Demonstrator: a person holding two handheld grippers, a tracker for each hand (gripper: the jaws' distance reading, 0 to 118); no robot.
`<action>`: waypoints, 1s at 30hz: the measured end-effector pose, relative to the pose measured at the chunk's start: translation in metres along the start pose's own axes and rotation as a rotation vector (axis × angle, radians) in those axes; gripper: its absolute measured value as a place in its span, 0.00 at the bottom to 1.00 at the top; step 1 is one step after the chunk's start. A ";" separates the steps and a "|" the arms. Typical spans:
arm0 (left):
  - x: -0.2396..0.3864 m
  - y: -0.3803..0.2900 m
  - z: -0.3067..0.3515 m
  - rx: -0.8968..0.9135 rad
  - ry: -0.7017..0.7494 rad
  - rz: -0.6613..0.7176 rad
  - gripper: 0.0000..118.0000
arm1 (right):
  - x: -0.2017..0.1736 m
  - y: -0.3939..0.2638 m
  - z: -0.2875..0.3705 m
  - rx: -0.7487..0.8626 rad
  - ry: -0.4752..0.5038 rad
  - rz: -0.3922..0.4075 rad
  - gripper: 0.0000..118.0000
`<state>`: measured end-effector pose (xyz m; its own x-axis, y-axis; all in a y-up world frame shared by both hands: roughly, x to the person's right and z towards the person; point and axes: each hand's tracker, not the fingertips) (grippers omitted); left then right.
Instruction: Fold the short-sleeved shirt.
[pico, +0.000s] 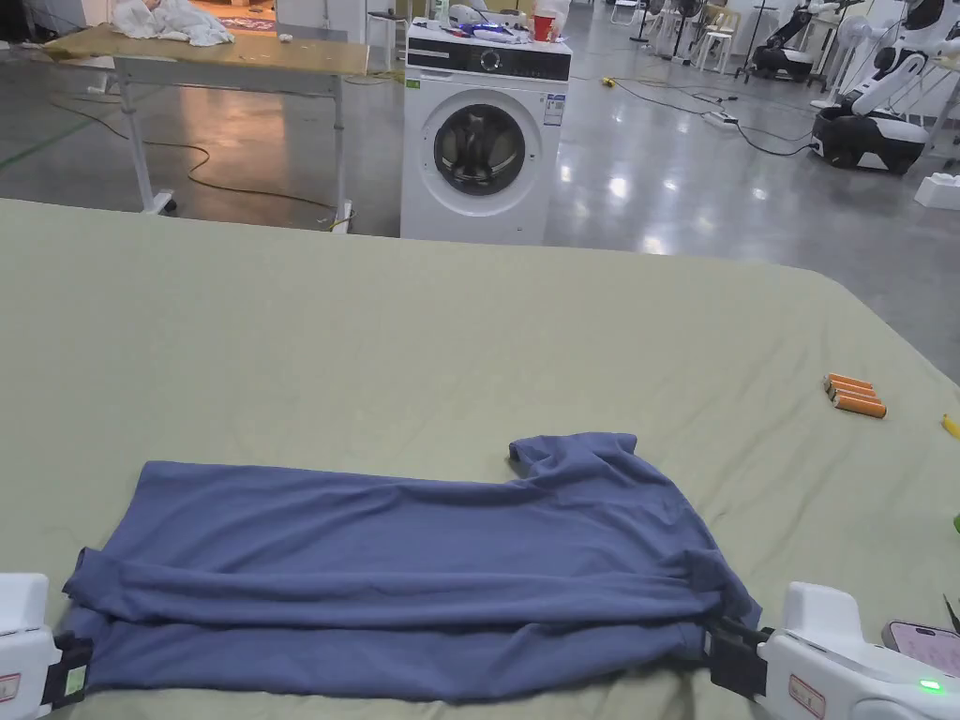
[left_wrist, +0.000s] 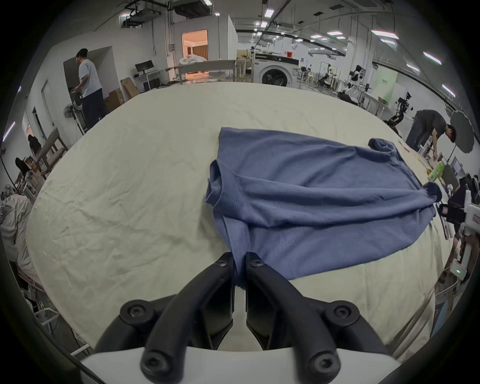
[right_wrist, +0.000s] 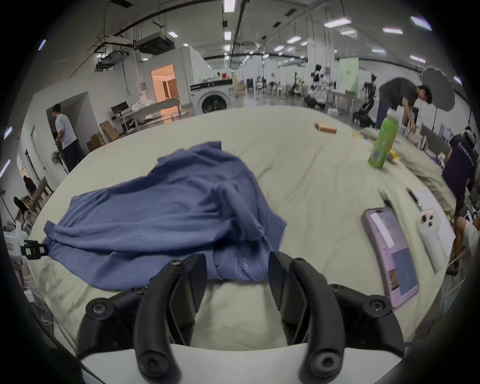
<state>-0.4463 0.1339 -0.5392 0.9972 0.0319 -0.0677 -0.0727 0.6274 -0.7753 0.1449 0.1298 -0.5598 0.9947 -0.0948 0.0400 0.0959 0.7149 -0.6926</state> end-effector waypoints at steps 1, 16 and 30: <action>0.000 -0.002 0.003 0.003 0.000 0.004 0.03 | -0.001 0.001 -0.004 -0.005 0.002 -0.003 0.51; 0.002 -0.013 0.013 0.001 -0.017 0.014 0.03 | -0.019 -0.005 -0.036 -0.141 -0.035 0.179 0.62; 0.005 -0.015 0.008 0.007 -0.007 0.018 0.03 | -0.038 -0.010 -0.036 -0.099 -0.017 0.244 0.12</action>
<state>-0.4406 0.1307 -0.5233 0.9958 0.0486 -0.0775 -0.0907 0.6321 -0.7696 0.1048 0.1010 -0.5801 0.9885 0.0846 -0.1253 -0.1502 0.6441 -0.7501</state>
